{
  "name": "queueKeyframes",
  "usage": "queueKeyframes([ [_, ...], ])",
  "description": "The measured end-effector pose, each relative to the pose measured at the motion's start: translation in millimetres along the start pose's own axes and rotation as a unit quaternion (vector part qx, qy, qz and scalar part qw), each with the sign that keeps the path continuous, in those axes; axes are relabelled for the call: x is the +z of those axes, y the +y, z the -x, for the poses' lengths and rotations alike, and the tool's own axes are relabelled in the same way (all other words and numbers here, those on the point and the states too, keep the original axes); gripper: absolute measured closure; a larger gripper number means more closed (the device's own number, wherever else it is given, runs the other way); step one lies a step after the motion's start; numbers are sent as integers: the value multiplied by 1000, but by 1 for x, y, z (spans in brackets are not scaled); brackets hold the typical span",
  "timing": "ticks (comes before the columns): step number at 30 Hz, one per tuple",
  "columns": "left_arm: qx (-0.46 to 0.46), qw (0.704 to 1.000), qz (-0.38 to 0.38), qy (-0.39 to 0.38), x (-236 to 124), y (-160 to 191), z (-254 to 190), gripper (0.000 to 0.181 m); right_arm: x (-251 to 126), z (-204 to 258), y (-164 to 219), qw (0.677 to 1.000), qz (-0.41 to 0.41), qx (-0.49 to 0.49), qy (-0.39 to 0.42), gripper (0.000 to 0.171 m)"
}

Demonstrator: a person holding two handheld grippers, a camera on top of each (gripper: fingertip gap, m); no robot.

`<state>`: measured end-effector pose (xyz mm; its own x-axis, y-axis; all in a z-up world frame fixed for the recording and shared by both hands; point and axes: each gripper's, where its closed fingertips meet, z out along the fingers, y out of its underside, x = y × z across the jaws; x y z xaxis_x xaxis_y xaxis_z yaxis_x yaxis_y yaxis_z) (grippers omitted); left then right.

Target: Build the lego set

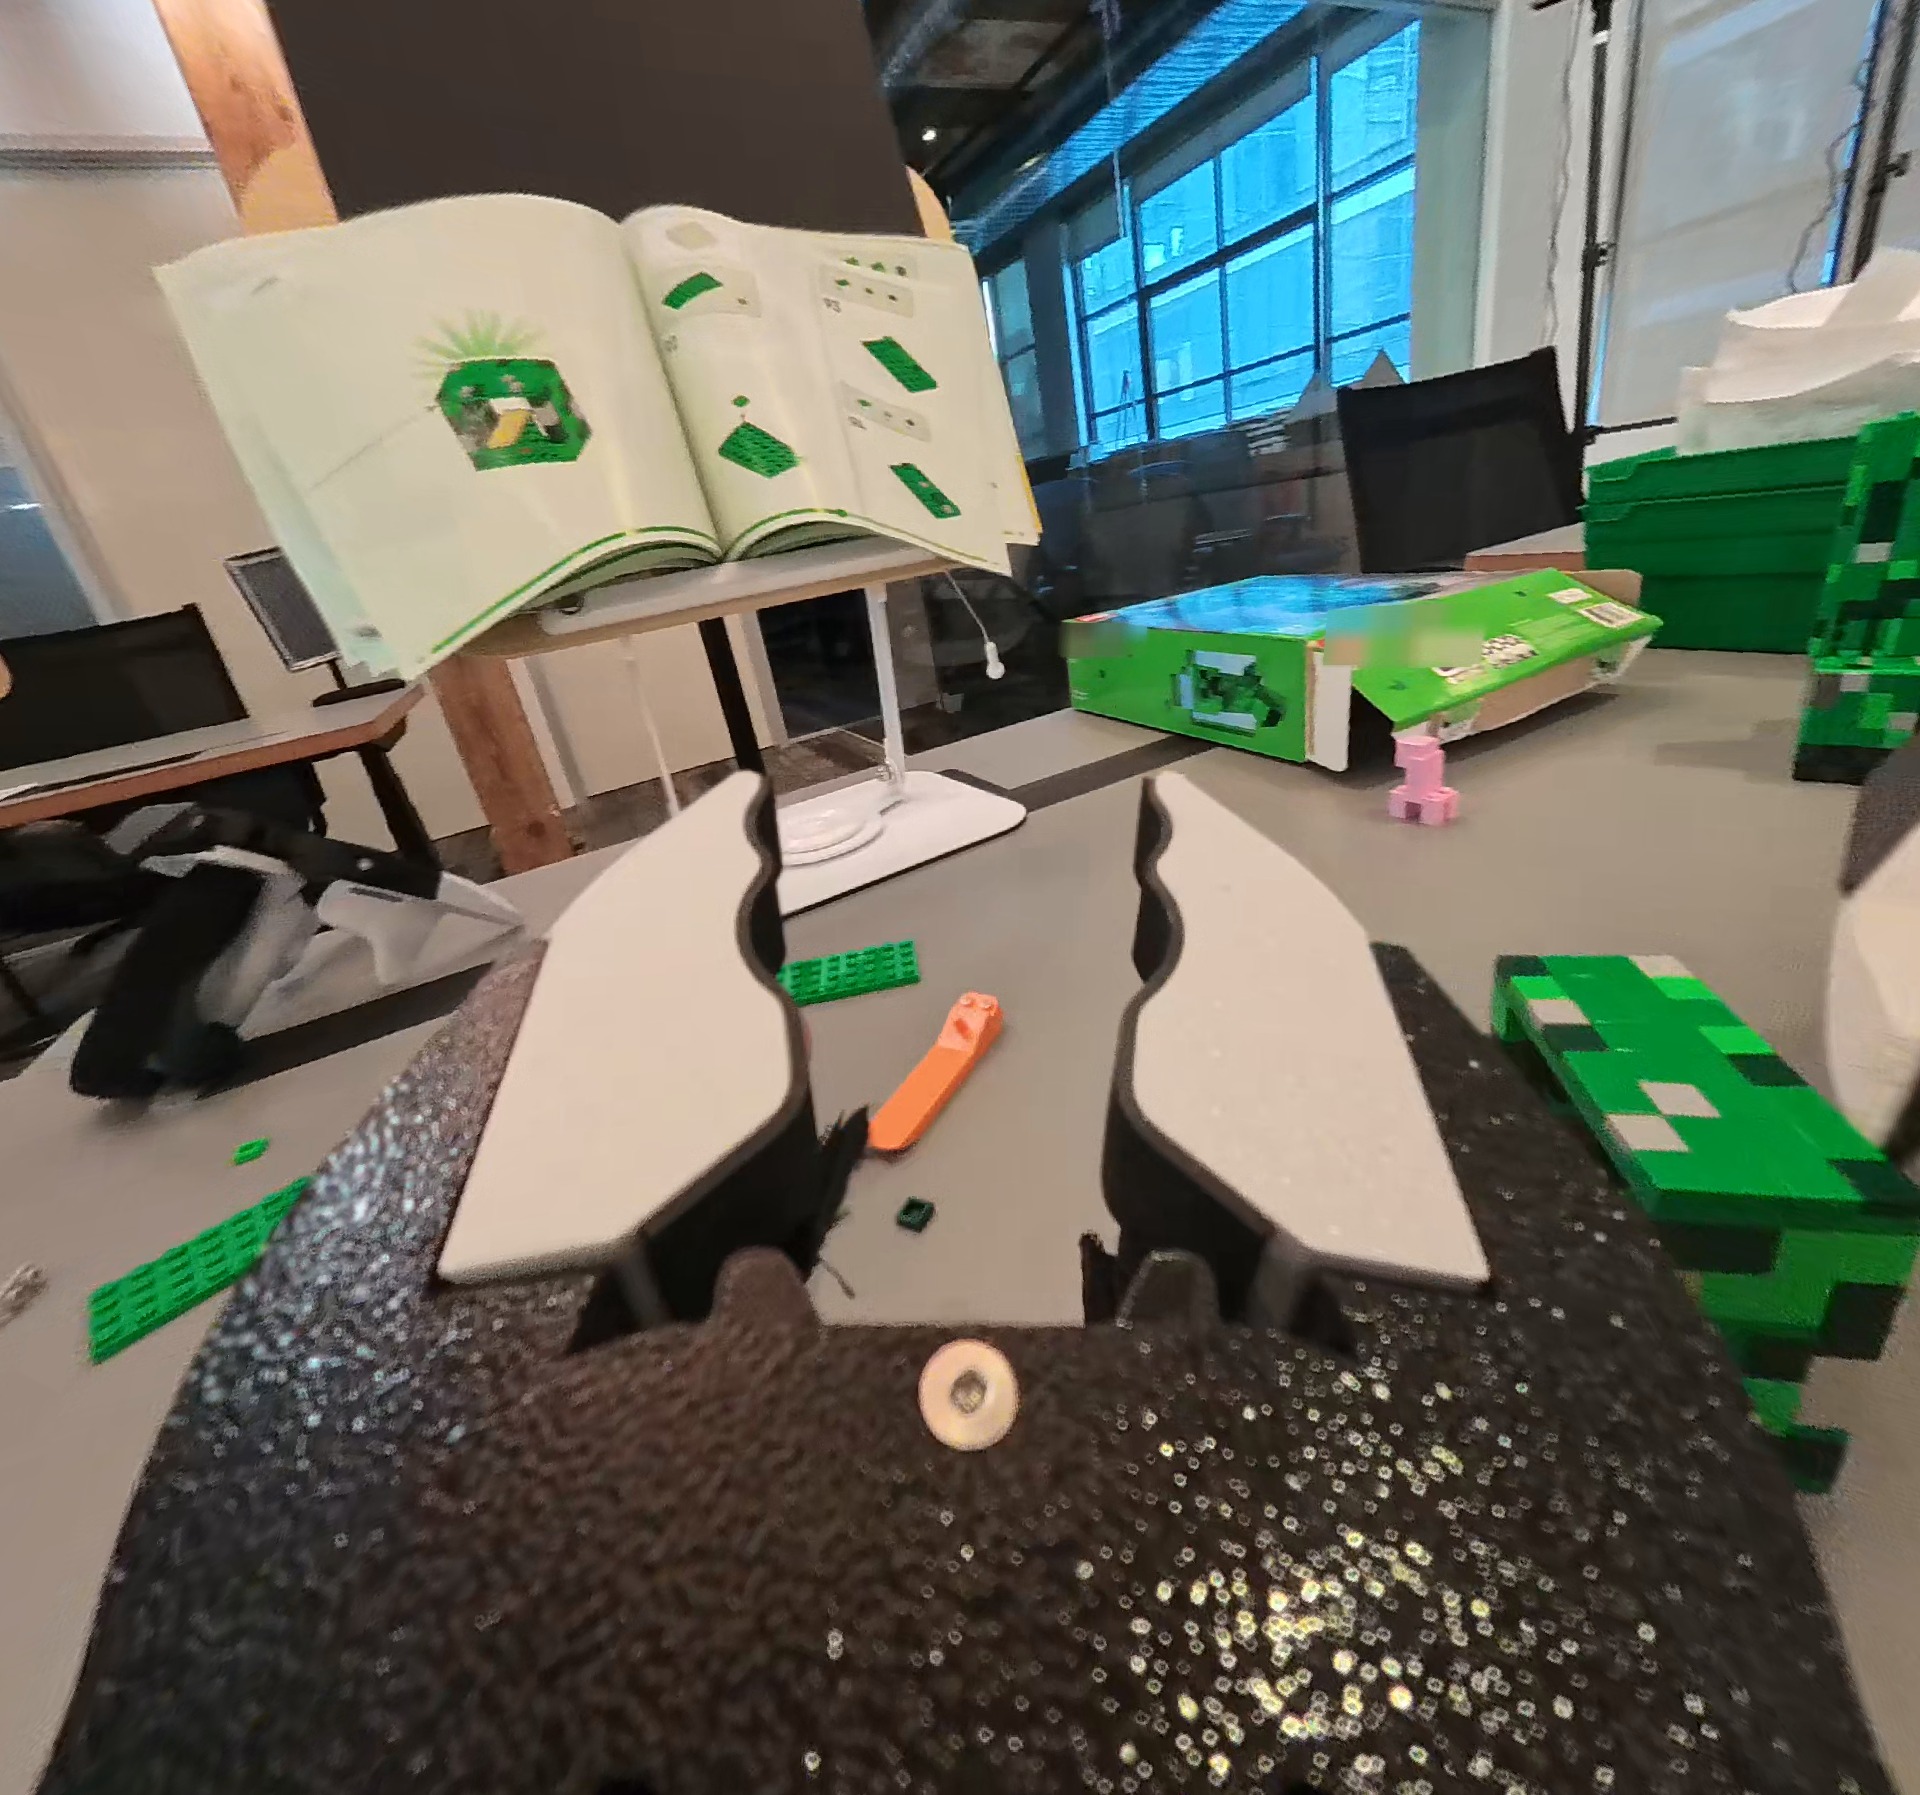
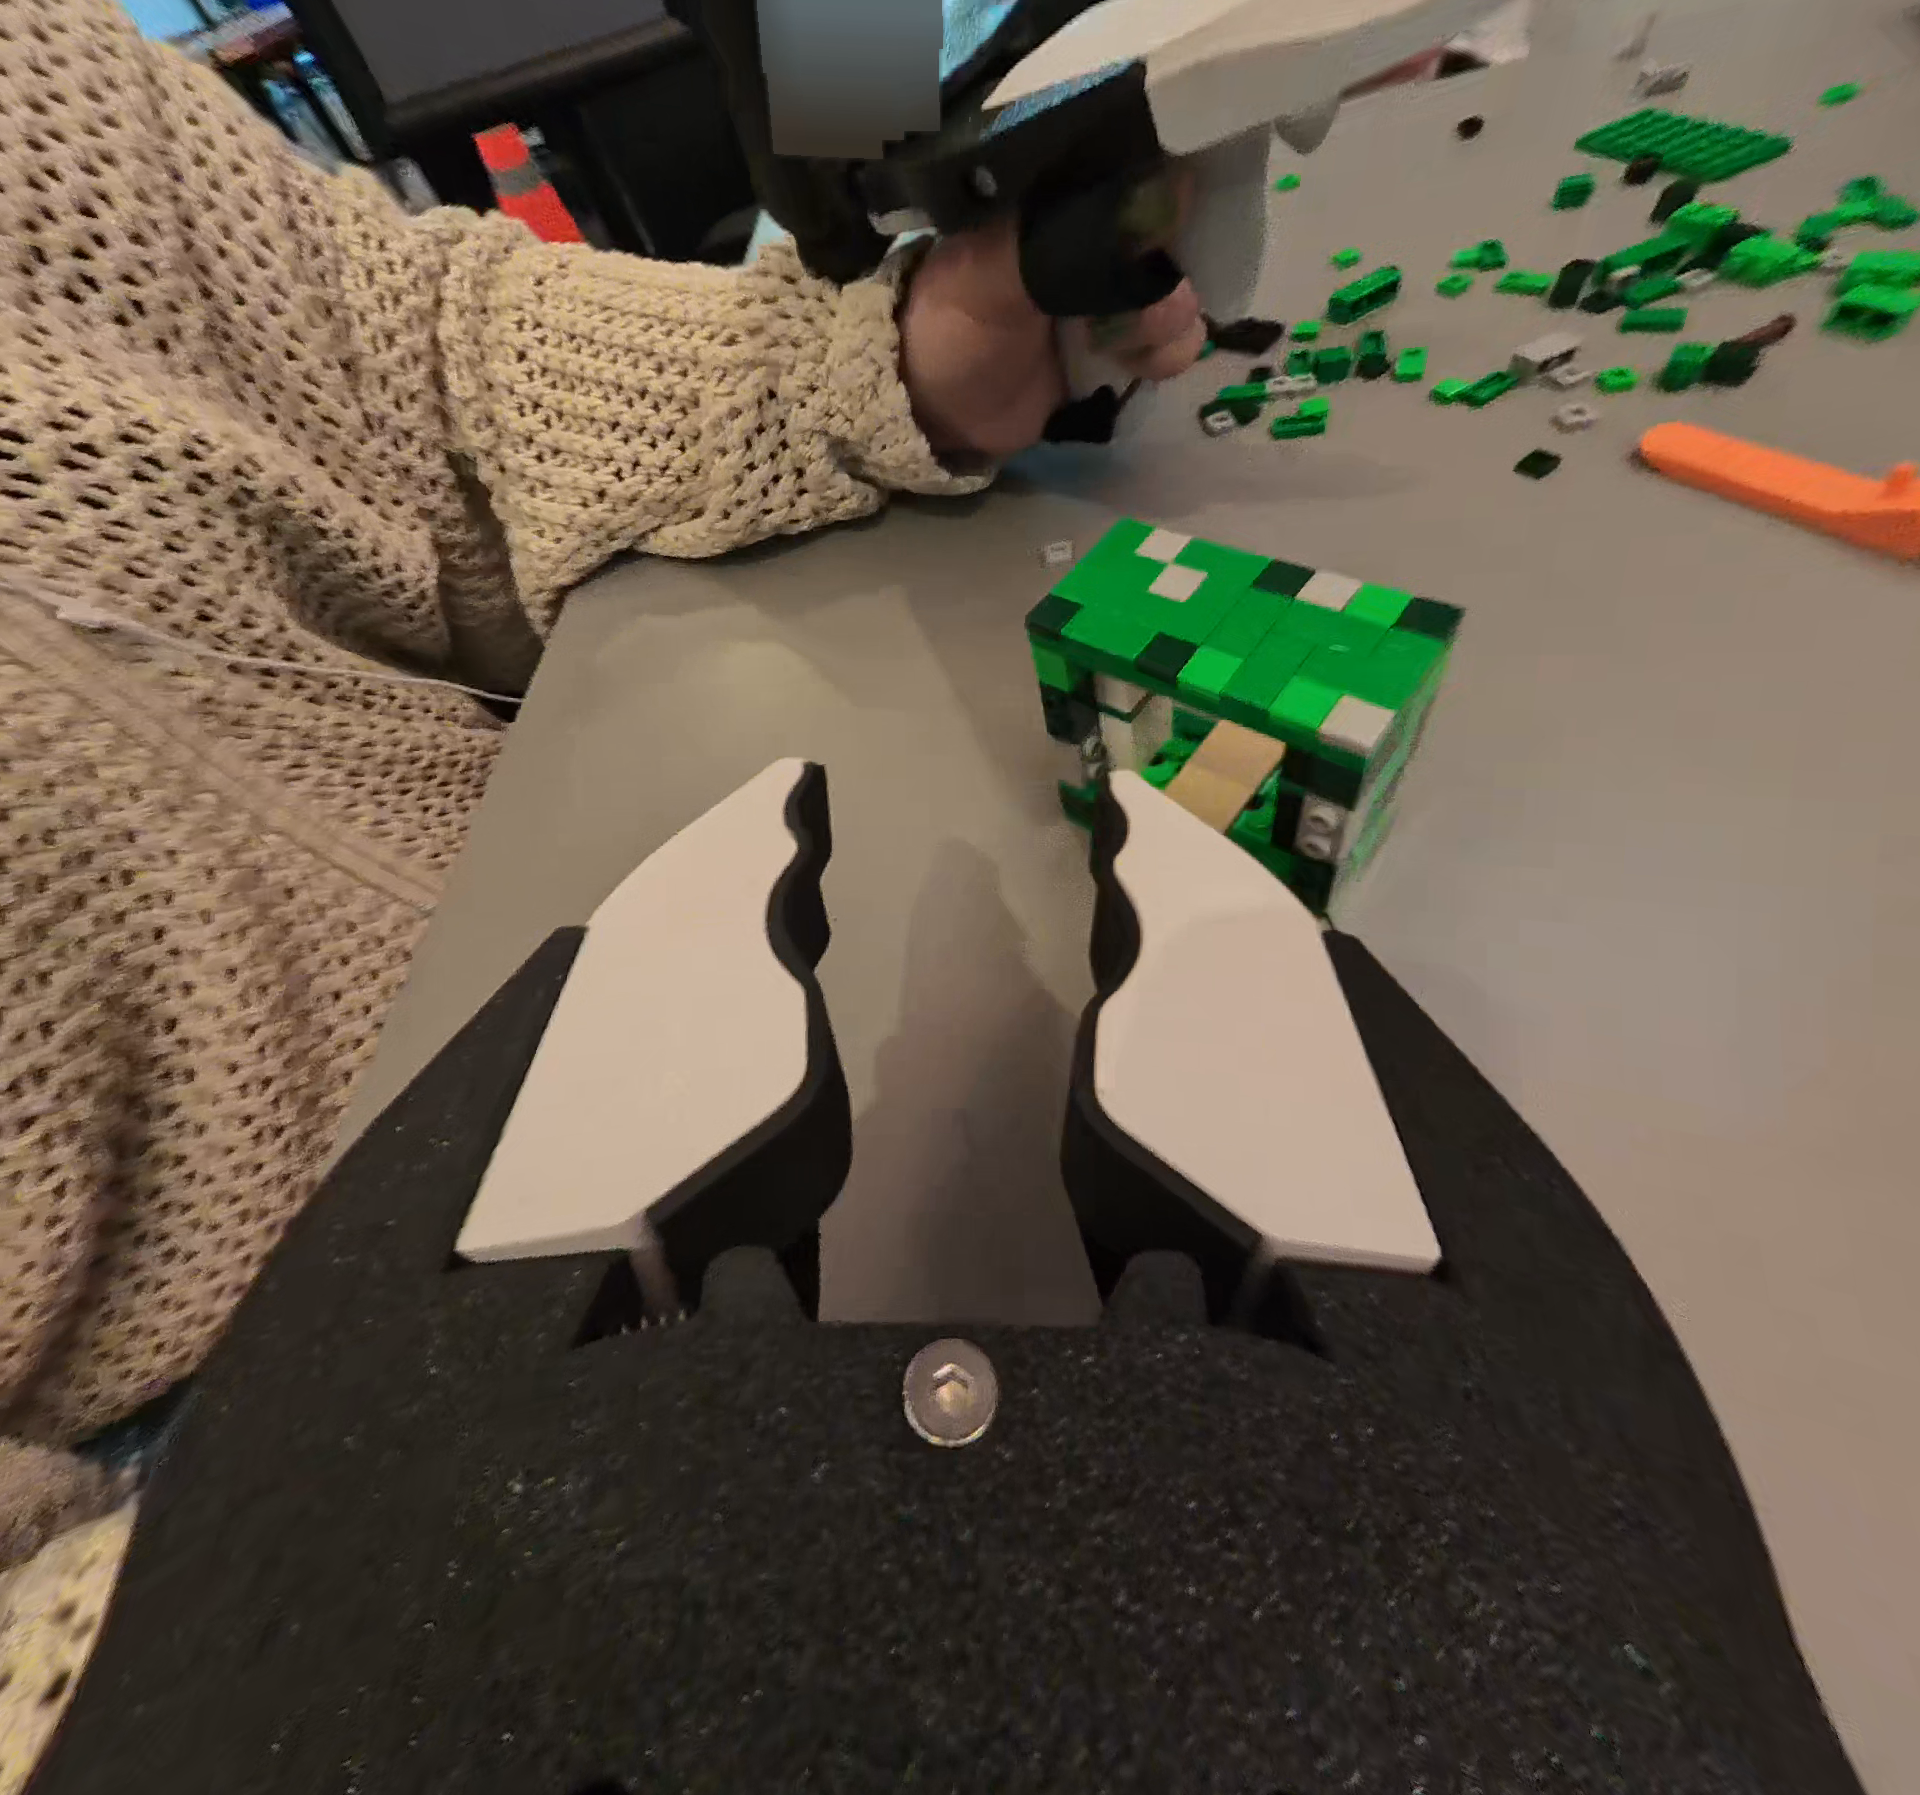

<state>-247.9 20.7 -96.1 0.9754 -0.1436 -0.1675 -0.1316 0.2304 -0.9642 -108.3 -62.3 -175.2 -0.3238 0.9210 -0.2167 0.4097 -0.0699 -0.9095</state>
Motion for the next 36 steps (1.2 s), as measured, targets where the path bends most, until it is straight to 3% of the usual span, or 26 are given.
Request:
queueKeyframes([
  [3,13,1000,0,-15,-2,0,4,117,13,19,5,998,25,-8,-58,136],
  [8,38,999,1,-39,-3,0,10,118,44,18,9,995,81,-24,-46,123],
  [13,29,996,-10,-80,2,-1,22,117,55,-8,-31,999,-30,-10,11,126],
  [15,15,995,-10,-101,4,2,29,116,56,2,-42,997,-68,-14,-29,127],
  [17,12,993,-11,-120,4,3,38,116,43,28,-59,985,-129,-18,-116,140],
  [19,11,992,-14,-128,1,2,45,116,25,37,-75,972,-184,-21,-145,144],
  [21,2,991,-17,-131,-2,3,49,116,6,26,-87,966,-236,-39,-96,144],
  [23,-16,991,-18,-131,-2,4,52,116,-15,-4,-94,954,-290,-73,30,141],
  [27,-3,993,-7,-119,4,10,49,116,-86,-61,-100,852,-399,-115,318,143],
  [30,25,995,-1,-101,11,13,41,118,-103,-88,-86,818,-365,-114,430,147],
  [36,82,995,-10,-55,16,8,16,123,-78,-126,-71,823,-246,-141,492,160],
])
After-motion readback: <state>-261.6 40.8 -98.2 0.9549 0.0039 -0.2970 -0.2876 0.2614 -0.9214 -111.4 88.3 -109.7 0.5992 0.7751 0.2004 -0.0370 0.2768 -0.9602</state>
